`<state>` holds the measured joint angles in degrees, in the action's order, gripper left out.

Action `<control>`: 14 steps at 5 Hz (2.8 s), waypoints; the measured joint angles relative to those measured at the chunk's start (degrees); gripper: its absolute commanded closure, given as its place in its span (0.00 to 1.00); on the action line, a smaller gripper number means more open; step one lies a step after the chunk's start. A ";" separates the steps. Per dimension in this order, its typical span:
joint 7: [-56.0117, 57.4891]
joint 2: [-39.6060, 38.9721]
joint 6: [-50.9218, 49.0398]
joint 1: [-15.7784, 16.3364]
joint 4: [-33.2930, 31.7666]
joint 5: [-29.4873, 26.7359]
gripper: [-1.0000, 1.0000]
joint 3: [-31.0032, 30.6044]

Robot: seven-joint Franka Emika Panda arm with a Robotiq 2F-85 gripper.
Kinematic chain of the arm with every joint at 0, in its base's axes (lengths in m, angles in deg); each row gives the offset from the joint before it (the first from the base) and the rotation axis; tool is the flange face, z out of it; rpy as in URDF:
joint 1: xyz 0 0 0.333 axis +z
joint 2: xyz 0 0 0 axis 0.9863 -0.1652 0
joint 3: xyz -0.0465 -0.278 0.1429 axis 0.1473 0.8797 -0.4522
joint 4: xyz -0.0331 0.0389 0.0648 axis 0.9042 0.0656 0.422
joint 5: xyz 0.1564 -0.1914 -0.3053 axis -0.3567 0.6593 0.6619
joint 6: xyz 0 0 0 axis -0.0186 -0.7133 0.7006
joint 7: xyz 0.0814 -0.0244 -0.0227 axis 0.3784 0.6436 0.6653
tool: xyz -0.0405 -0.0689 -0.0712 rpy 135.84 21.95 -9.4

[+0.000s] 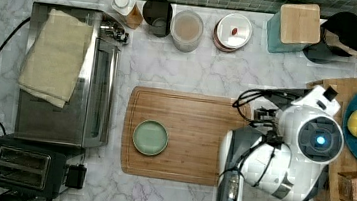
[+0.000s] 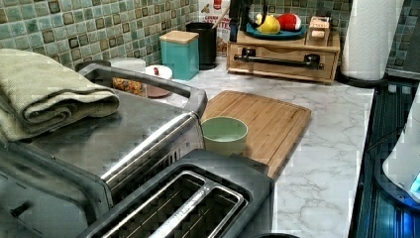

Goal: Open the drawer.

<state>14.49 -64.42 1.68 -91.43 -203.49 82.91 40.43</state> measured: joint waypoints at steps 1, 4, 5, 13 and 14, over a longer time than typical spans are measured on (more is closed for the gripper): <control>4.03 -0.17 2.07 -2.22 -0.56 0.97 0.00 0.73; 12.93 -6.07 6.80 -3.73 -0.45 0.97 0.00 4.34; 12.93 -10.24 7.61 -4.60 -0.45 0.02 0.00 5.41; 12.81 -16.72 14.69 -5.71 -2.35 -5.50 0.00 3.93; 12.81 -16.55 14.69 -5.77 -2.57 -7.18 0.00 3.47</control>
<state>27.30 -80.98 16.37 -97.20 -206.07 75.73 43.89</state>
